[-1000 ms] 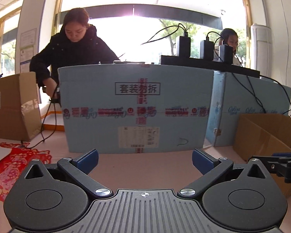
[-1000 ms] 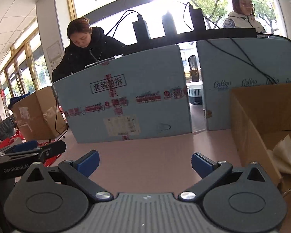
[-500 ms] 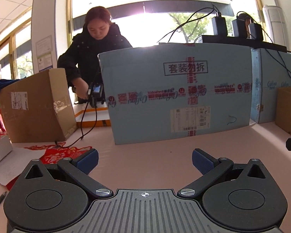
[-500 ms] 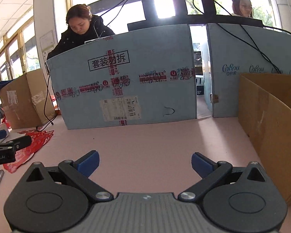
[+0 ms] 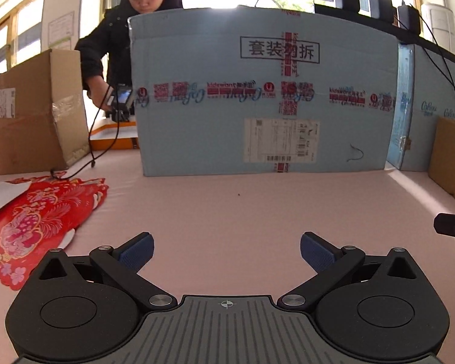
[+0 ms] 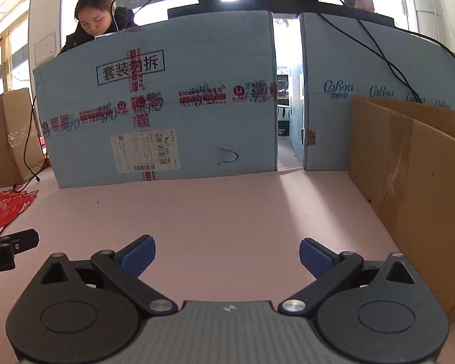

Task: Fold shopping bag

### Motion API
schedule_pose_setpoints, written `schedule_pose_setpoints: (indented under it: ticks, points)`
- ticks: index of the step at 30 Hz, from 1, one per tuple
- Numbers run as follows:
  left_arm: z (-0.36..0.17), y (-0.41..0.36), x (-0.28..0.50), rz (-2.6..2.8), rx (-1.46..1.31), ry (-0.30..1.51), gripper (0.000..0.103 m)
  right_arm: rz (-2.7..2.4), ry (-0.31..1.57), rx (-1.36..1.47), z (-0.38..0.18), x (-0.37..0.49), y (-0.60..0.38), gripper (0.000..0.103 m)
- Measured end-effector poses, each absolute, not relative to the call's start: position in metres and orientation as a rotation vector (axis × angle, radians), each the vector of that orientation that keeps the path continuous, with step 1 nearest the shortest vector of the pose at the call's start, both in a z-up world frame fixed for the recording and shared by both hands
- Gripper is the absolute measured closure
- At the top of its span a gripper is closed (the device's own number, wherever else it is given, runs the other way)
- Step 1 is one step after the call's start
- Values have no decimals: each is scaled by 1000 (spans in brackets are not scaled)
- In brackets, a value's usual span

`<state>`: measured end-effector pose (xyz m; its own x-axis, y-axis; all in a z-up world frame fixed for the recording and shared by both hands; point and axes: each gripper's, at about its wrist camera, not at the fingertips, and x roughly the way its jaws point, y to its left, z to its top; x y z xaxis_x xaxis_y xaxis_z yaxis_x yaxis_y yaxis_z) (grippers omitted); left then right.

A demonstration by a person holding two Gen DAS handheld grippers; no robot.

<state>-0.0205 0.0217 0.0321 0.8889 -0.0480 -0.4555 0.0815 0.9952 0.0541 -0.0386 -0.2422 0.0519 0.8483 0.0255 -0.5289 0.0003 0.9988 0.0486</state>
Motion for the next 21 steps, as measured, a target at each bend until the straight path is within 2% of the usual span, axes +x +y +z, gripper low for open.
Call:
schedule_pose_setpoints:
  ticks: [12, 21]
  points:
    - [2, 28, 16, -155, 75, 634, 0, -80, 677, -9, 21, -13, -246, 0]
    - [1, 25, 14, -152, 80, 636, 0, -88, 718, -37, 15, -8, -240, 0]
